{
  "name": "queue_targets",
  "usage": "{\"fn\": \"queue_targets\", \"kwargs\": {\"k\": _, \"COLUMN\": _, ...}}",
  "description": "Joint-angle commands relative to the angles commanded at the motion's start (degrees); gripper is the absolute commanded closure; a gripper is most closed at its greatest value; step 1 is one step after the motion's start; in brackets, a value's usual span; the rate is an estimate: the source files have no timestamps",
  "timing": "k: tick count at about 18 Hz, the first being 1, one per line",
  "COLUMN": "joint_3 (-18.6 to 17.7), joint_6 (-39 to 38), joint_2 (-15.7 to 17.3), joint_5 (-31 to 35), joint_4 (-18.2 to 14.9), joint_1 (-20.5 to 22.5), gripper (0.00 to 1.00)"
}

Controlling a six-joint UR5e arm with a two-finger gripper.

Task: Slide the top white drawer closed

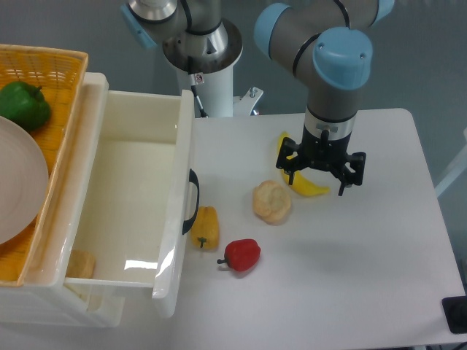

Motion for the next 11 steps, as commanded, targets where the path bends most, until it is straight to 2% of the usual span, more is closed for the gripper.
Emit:
{"fn": "queue_targets", "kwargs": {"k": 6, "joint_3": -0.09, "joint_6": -0.62, "joint_2": -0.09, "joint_5": 0.0, "joint_4": -0.35, "joint_1": -0.09, "gripper": 0.0}}
{"fn": "queue_targets", "kwargs": {"k": 11, "joint_3": -2.2, "joint_6": -2.02, "joint_2": 0.09, "joint_5": 0.09, "joint_4": -0.09, "joint_1": -0.18, "gripper": 0.0}}
